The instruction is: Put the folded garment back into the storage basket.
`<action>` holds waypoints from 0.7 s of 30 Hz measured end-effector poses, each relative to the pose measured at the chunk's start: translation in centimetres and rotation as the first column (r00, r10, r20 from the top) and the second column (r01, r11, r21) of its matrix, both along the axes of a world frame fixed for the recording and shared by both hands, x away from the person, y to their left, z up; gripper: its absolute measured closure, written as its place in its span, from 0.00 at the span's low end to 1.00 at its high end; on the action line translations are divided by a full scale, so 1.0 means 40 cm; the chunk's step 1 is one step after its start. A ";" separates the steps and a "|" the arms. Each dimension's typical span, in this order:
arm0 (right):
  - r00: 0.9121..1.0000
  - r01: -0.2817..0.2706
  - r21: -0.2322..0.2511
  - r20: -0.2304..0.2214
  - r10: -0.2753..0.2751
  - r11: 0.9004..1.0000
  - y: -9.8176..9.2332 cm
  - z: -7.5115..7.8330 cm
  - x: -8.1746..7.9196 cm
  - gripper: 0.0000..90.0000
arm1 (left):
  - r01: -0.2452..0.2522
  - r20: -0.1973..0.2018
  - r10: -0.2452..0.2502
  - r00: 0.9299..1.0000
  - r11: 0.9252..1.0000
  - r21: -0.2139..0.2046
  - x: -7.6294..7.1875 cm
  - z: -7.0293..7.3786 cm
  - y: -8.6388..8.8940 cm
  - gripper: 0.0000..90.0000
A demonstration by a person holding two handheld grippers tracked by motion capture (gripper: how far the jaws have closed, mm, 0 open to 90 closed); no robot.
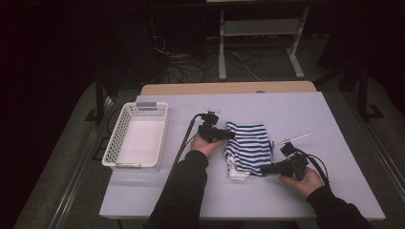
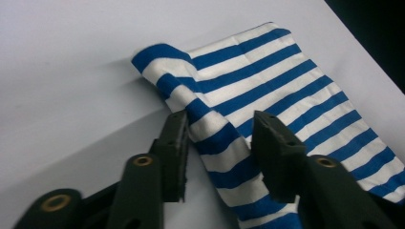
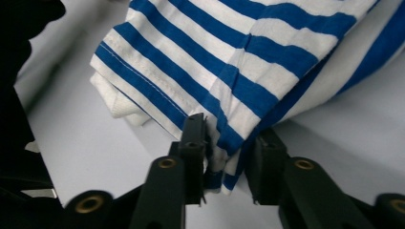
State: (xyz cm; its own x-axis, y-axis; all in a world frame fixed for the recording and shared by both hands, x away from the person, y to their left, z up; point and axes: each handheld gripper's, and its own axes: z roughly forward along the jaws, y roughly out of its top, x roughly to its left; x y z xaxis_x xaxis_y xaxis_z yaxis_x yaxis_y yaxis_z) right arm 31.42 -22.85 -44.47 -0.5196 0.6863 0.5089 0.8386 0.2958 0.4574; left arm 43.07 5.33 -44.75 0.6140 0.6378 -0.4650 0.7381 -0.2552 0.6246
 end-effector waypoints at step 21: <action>1.000 -0.003 -0.007 0.029 0.004 1.000 0.003 0.016 -0.008 0.91 | 0.005 0.039 -0.005 0.999 1.000 0.006 -0.013 0.008 -0.011 0.94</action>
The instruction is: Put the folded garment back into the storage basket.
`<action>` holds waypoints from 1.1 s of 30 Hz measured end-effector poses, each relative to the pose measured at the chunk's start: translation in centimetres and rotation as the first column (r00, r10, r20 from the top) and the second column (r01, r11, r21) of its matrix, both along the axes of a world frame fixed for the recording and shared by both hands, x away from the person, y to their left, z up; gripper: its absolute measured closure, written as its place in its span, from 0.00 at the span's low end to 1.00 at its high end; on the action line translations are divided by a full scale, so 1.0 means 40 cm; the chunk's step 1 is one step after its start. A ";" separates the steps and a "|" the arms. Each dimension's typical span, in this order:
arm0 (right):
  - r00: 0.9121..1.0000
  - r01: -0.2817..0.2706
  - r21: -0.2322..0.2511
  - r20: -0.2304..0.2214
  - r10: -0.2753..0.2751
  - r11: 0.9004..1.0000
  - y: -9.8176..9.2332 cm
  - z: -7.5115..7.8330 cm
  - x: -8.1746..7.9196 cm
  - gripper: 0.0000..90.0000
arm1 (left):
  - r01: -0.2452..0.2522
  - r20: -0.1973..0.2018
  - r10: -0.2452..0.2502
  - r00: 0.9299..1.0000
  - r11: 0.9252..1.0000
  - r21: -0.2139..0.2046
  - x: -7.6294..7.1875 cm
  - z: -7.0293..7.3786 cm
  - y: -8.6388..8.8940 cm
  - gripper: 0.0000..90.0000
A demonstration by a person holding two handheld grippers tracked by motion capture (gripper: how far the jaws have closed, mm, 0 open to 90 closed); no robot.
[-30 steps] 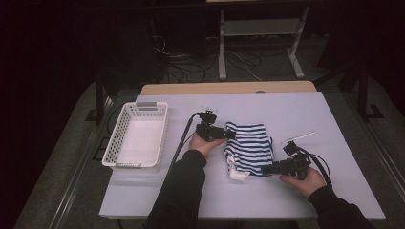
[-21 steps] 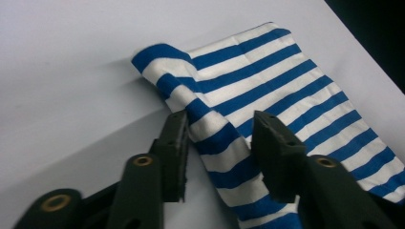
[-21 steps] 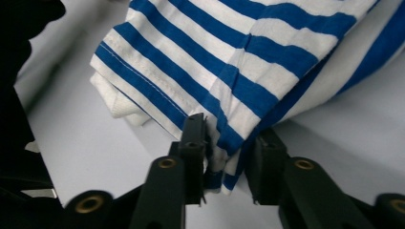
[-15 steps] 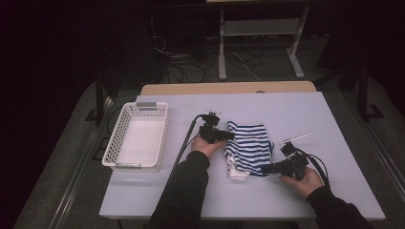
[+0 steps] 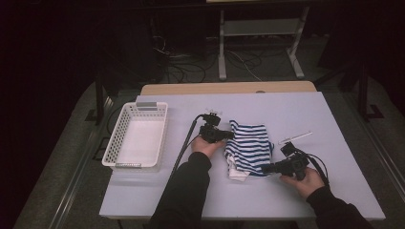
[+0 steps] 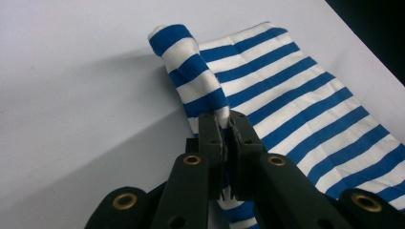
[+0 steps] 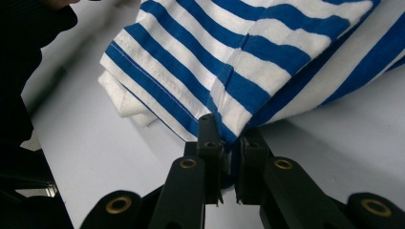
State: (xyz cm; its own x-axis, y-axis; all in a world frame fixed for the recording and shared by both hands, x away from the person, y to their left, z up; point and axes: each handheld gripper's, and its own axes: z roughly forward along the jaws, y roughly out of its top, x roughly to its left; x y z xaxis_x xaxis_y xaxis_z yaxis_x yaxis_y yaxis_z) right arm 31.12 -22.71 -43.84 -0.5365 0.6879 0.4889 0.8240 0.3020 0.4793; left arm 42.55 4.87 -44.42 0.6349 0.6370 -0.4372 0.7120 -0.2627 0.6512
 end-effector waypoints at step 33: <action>0.992 -0.021 0.076 0.125 0.011 0.997 0.061 0.119 0.002 0.91 | -0.041 0.088 0.042 0.995 0.999 -0.020 -0.010 0.156 0.092 0.94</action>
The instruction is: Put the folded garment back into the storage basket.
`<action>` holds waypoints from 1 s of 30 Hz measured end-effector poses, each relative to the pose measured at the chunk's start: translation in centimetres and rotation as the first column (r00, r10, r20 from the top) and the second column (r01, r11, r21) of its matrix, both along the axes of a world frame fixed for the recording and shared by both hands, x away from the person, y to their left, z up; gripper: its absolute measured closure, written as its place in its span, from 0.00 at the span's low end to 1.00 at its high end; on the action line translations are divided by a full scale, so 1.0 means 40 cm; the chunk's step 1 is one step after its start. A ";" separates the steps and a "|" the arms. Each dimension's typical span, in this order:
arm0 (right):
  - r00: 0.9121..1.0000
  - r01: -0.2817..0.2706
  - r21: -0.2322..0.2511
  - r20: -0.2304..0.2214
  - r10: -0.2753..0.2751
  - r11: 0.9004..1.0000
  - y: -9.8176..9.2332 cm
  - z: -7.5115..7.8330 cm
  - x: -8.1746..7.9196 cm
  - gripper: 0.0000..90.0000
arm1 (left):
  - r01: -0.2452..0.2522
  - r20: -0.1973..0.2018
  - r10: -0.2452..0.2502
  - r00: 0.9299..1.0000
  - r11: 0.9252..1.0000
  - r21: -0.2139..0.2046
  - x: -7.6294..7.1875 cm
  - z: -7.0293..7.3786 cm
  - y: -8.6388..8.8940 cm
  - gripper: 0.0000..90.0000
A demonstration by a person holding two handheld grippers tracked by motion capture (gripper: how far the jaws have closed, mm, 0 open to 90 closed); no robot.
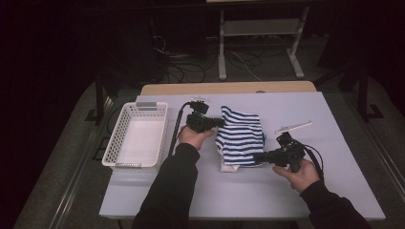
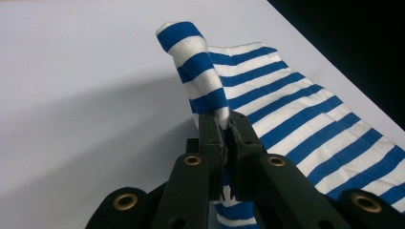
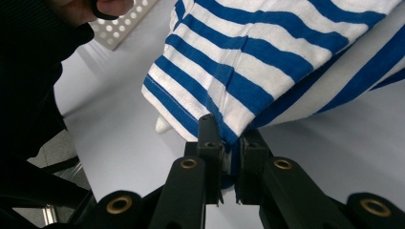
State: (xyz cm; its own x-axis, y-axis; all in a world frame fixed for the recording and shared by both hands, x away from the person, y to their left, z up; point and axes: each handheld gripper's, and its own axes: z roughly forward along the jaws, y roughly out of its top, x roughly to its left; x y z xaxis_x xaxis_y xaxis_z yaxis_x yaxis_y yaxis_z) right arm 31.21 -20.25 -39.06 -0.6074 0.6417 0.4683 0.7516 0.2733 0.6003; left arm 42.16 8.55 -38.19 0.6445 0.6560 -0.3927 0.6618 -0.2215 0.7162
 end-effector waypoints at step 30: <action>0.996 -0.060 0.015 0.071 0.059 0.998 0.103 0.095 0.021 0.91 | -0.048 0.061 0.050 0.997 0.998 -0.031 -0.018 0.115 0.109 0.94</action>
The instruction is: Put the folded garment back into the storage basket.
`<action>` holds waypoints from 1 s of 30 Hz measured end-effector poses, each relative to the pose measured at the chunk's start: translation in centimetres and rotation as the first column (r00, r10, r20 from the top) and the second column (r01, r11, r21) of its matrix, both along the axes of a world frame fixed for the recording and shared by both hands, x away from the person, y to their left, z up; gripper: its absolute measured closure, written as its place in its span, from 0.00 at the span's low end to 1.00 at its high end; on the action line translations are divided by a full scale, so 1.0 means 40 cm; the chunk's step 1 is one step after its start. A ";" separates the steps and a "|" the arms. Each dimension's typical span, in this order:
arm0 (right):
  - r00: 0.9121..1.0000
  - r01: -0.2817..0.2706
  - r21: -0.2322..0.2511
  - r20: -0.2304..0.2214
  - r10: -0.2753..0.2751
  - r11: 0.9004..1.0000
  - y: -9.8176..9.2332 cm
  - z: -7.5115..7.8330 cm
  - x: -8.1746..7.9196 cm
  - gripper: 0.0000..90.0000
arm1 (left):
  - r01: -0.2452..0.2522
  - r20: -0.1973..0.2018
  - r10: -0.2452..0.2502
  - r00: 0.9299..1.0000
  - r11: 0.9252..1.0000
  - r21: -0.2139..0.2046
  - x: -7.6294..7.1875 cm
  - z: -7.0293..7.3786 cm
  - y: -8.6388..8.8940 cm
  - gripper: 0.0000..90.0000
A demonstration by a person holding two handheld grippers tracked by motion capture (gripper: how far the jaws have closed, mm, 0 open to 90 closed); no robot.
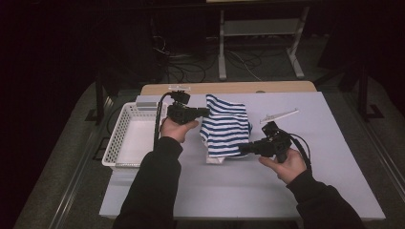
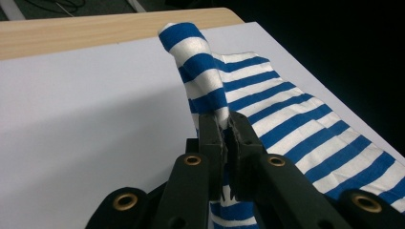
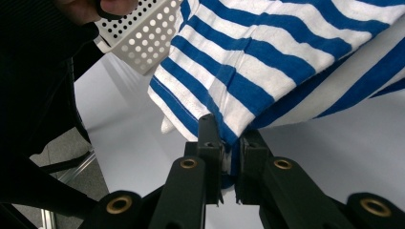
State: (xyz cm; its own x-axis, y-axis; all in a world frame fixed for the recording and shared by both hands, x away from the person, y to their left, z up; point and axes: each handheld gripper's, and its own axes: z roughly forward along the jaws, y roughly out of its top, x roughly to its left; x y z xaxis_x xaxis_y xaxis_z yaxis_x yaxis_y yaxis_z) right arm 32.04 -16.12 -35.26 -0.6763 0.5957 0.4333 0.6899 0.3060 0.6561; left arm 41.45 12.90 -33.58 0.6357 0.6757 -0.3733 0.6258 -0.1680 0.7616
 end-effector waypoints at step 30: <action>0.997 -0.052 0.022 0.053 0.050 0.998 0.092 0.093 0.022 0.91 | -0.052 0.054 0.051 0.997 0.998 0.021 -0.018 0.108 0.104 0.94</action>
State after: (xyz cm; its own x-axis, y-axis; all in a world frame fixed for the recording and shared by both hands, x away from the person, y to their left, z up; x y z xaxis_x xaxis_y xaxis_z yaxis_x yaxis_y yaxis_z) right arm 32.91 -12.45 -31.55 -0.7276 0.5501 0.4098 0.6383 0.3241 0.6982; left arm 40.72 17.07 -29.28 0.6185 0.7158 -0.3241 0.5924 -0.1538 0.7909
